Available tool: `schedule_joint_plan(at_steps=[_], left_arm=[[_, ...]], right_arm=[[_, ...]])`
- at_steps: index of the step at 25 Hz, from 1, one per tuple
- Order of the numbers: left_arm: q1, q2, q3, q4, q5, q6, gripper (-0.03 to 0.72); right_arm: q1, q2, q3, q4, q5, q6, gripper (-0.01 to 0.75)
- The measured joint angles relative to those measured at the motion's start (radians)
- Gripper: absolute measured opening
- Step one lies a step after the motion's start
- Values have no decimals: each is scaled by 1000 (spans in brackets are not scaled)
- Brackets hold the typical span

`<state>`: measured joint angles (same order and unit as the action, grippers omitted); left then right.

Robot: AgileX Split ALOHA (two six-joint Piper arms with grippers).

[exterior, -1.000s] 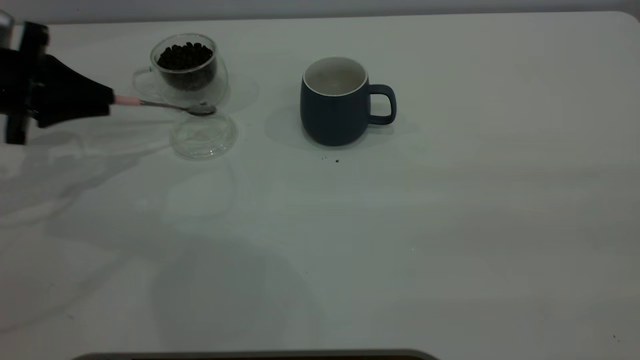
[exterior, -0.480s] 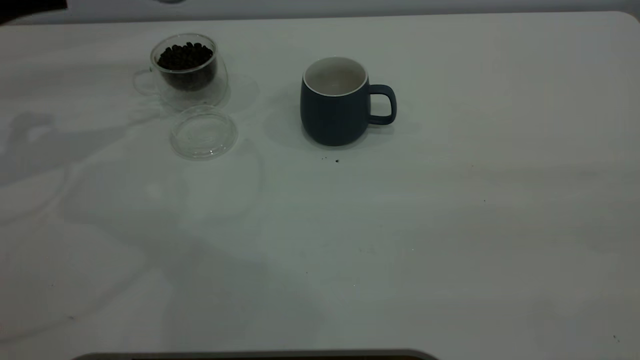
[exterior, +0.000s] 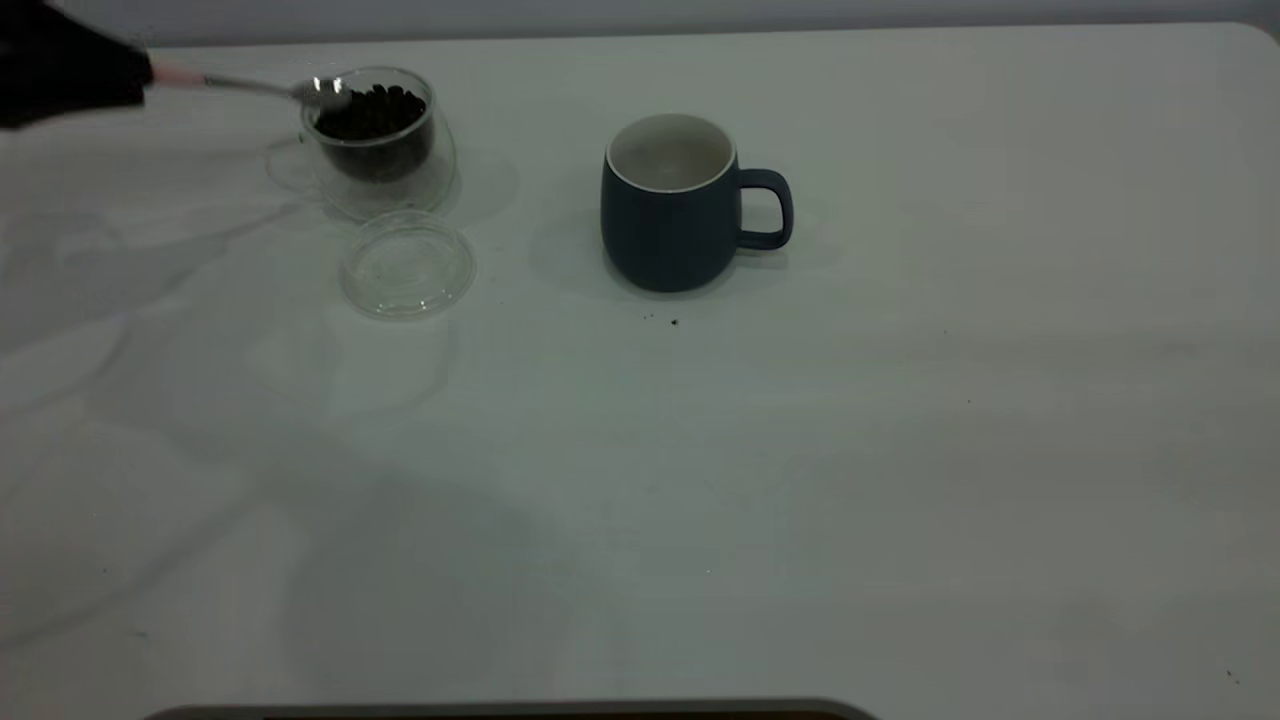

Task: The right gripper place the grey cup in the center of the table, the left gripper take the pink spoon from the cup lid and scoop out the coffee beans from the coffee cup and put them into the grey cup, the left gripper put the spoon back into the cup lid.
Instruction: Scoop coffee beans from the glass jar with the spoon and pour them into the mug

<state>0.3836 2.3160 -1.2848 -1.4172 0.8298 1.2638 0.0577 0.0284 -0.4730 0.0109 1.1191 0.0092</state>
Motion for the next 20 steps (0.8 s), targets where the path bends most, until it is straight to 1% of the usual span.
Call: schedule_joint_plan(at_steps=[6, 15, 20], left_arm=[[-11, 50, -7, -14, -1, 48, 131], [-62, 87, -10, -80, -11, 92, 131], [-62, 91, -10, -122, -11, 93, 131]], right_arm=[[0, 0, 0, 0, 0, 0, 488], [0, 0, 0, 0, 0, -1, 488], [0, 0, 0, 0, 0, -1, 488]])
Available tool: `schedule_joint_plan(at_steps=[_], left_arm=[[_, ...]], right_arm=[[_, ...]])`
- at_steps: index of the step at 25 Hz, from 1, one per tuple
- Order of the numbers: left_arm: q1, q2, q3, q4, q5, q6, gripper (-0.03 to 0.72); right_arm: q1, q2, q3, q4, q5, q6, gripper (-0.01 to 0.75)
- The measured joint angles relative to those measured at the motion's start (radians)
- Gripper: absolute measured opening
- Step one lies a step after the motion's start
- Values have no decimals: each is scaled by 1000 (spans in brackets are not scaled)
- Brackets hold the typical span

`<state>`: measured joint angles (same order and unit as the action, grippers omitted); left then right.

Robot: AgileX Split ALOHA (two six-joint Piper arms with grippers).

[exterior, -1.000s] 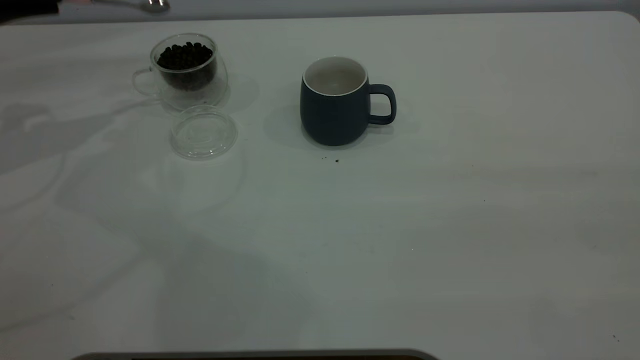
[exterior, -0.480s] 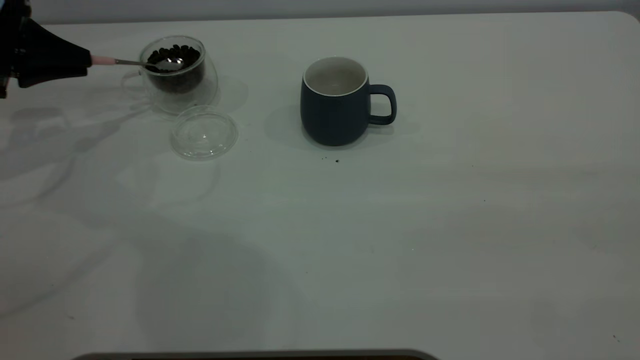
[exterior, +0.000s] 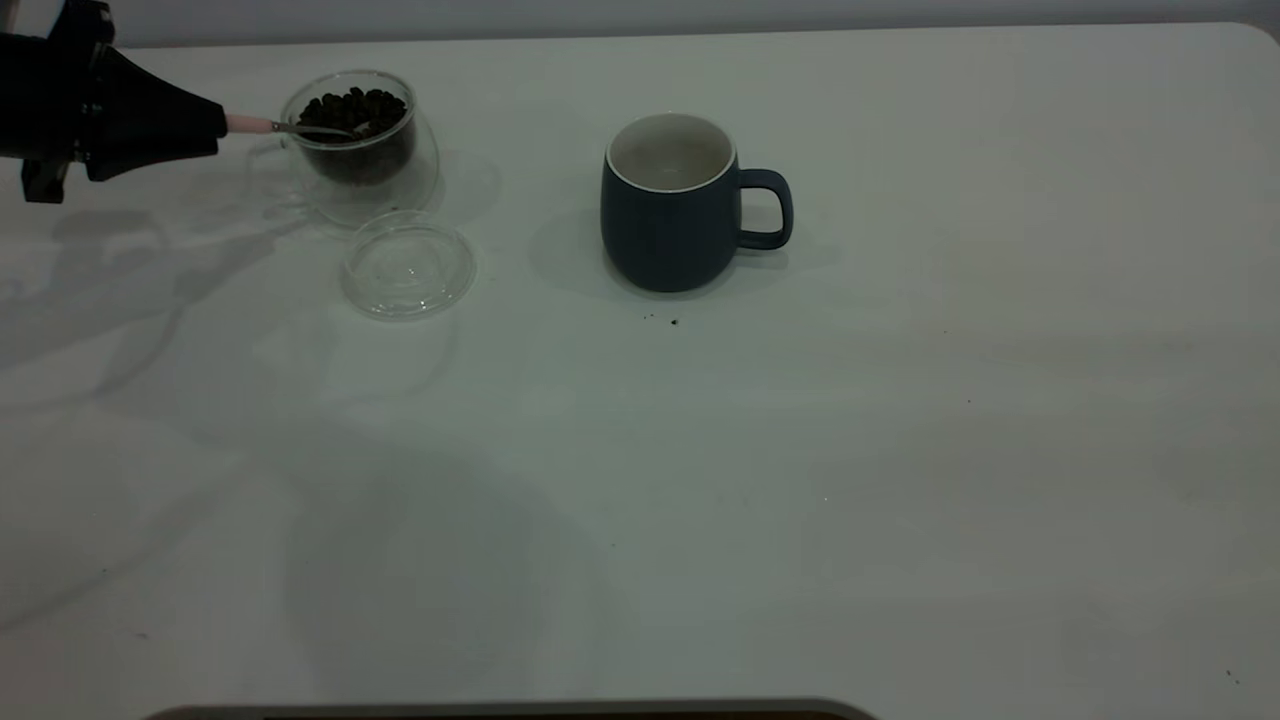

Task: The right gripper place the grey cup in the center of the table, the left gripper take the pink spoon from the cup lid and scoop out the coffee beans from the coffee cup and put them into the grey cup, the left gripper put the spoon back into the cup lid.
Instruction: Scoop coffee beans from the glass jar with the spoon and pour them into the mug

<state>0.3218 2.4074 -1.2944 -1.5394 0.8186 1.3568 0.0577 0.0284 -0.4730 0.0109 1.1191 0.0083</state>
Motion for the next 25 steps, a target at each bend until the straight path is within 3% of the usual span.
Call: schedule_joint_plan(at_steps=[6, 16, 25], left_arm=[[8, 3, 0, -18, 16, -30, 130], [88, 3, 0, 53, 75, -131, 130], [93, 3, 0, 68, 118, -158, 130]], right_arm=[[0, 0, 0, 0, 0, 0, 488], [0, 0, 0, 0, 0, 0, 488], [0, 0, 0, 0, 0, 0, 488]])
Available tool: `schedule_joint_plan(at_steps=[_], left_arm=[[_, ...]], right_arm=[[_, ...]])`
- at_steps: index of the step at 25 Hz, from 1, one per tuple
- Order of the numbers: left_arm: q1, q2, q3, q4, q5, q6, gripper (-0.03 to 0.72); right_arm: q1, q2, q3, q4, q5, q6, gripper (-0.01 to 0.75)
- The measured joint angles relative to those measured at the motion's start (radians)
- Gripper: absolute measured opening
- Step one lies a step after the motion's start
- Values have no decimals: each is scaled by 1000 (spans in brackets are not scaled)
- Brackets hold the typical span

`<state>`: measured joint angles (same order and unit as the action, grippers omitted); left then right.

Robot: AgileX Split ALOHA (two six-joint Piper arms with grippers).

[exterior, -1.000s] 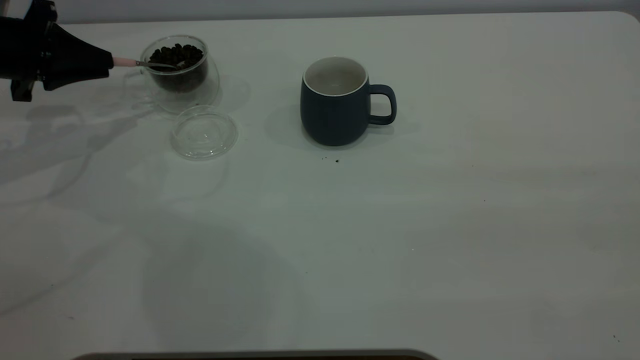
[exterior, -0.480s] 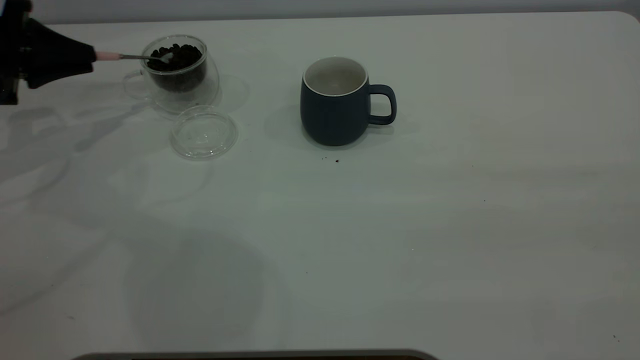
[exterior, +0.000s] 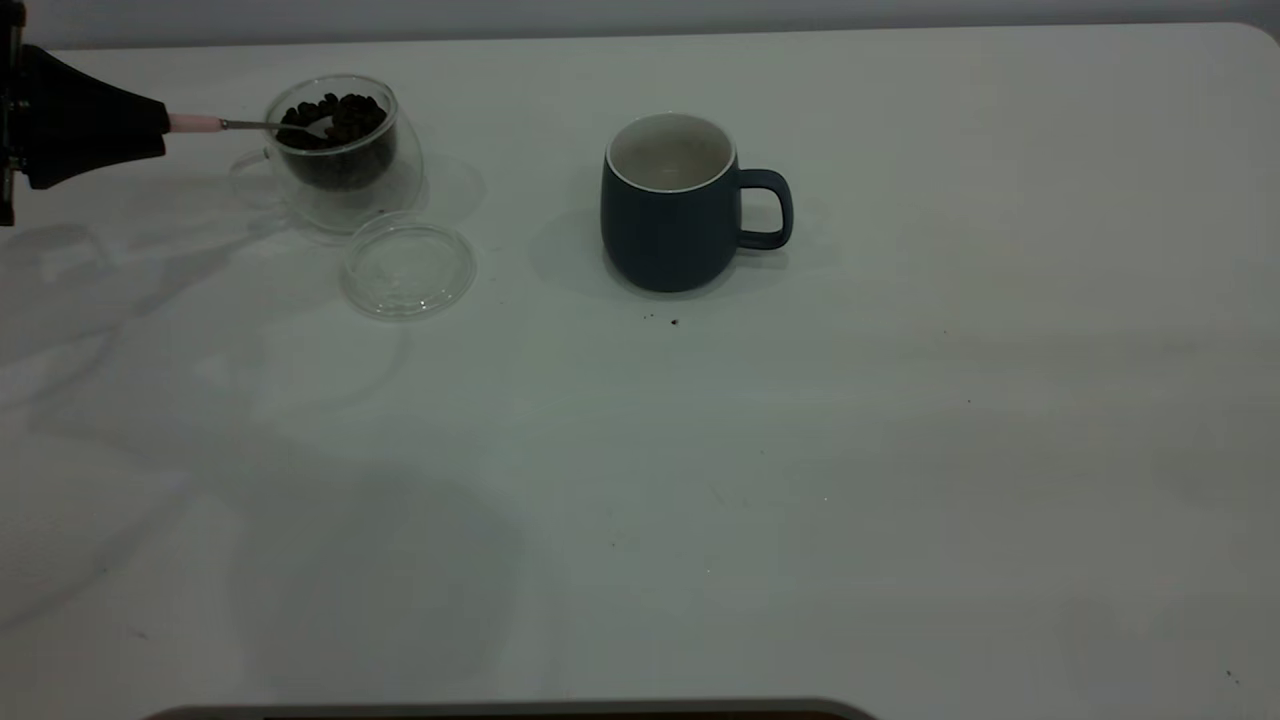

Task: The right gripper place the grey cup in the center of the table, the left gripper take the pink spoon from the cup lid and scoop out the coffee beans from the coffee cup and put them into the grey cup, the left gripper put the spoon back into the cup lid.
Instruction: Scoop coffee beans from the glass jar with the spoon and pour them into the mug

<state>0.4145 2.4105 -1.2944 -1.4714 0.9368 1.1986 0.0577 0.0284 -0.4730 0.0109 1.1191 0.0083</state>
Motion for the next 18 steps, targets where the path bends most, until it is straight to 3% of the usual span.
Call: schedule_joint_plan(at_steps=[10, 18], left_arm=[[3, 0, 0, 0, 42, -6, 130], [56, 0, 0, -11, 90, -15, 130]], right_arm=[[0, 0, 0, 0, 0, 0, 488], [0, 0, 0, 0, 0, 0, 488]])
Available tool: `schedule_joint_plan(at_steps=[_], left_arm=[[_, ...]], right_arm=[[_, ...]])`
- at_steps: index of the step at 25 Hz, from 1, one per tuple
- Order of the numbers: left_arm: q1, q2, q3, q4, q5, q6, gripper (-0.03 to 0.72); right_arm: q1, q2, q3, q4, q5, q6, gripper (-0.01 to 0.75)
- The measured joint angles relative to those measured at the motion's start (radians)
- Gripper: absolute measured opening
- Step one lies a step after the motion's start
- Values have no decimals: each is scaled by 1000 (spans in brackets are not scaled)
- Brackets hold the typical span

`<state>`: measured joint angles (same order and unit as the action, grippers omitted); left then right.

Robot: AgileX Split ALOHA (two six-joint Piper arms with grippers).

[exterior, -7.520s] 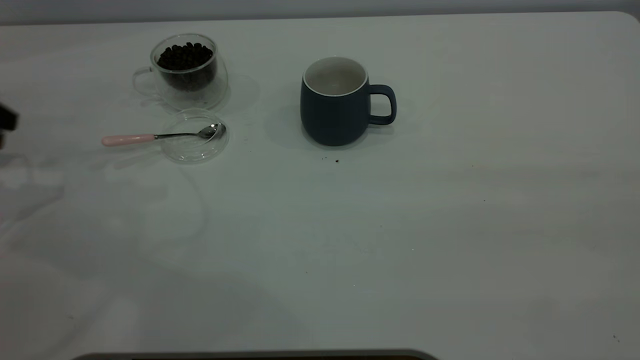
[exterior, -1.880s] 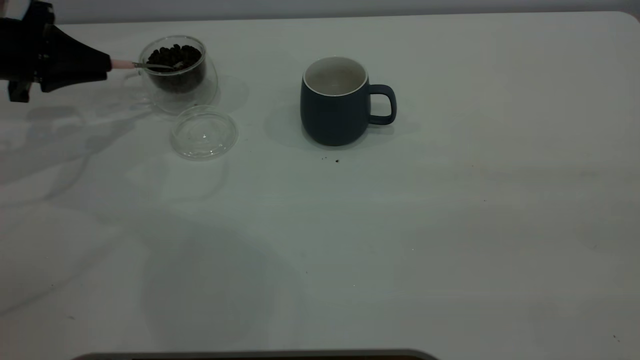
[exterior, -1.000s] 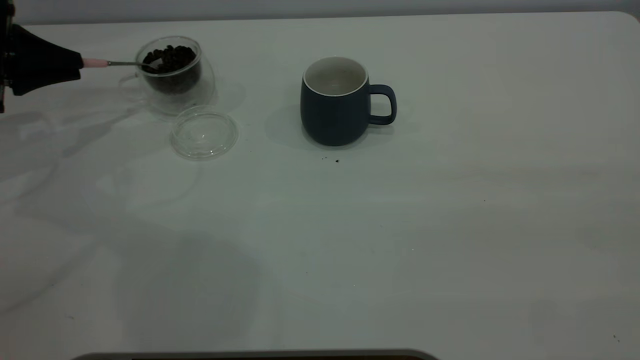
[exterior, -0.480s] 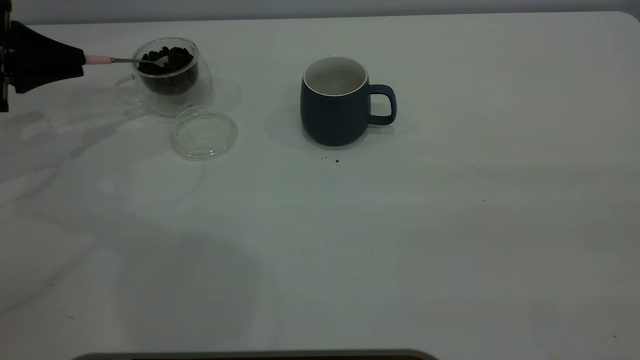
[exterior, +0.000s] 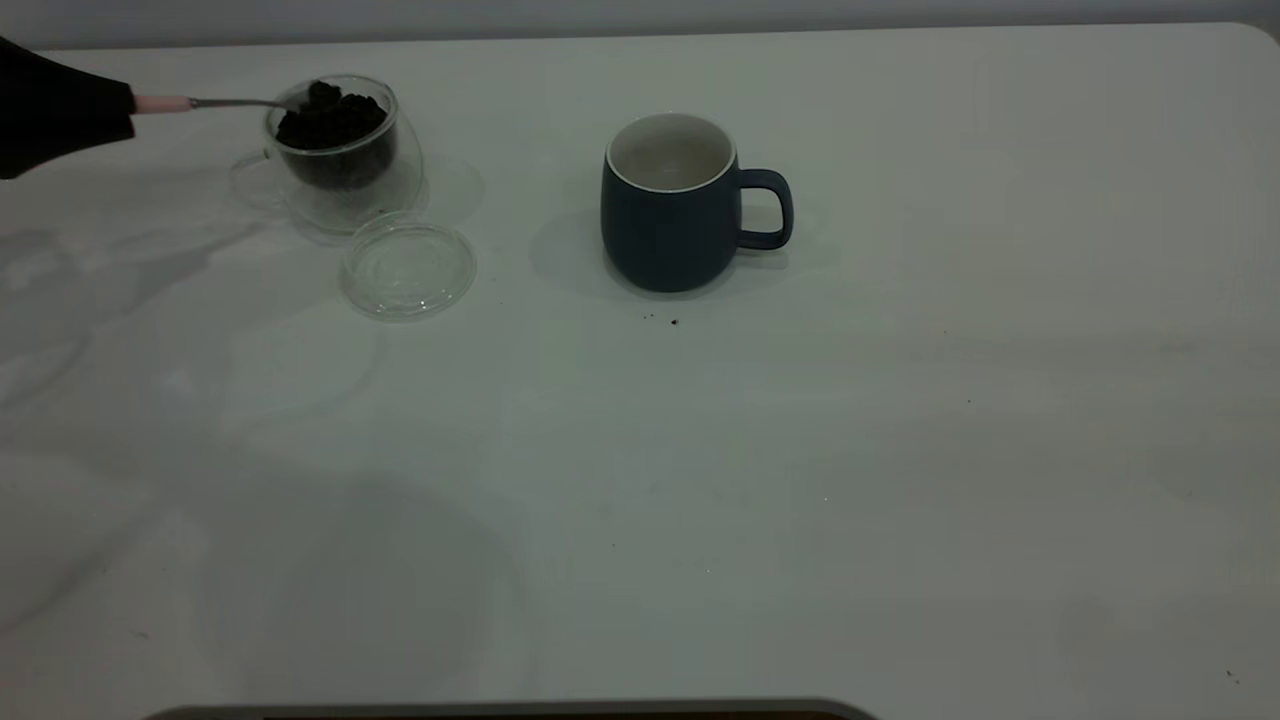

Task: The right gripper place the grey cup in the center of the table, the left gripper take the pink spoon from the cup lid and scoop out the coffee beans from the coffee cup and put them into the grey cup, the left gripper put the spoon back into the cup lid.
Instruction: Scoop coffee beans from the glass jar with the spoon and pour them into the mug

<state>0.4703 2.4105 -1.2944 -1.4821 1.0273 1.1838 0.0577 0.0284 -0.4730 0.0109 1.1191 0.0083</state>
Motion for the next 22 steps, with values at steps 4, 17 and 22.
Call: schedule_joint_plan(at_steps=[4, 17, 22], left_arm=[[6, 0, 0, 0, 39, 0, 130], [-5, 0, 0, -1, 107, 0, 129], [-52, 0, 0, -1, 109, 0, 129]], right_arm=[[0, 0, 0, 0, 0, 0, 488], [0, 0, 0, 0, 0, 0, 488], [0, 0, 0, 0, 0, 0, 487]])
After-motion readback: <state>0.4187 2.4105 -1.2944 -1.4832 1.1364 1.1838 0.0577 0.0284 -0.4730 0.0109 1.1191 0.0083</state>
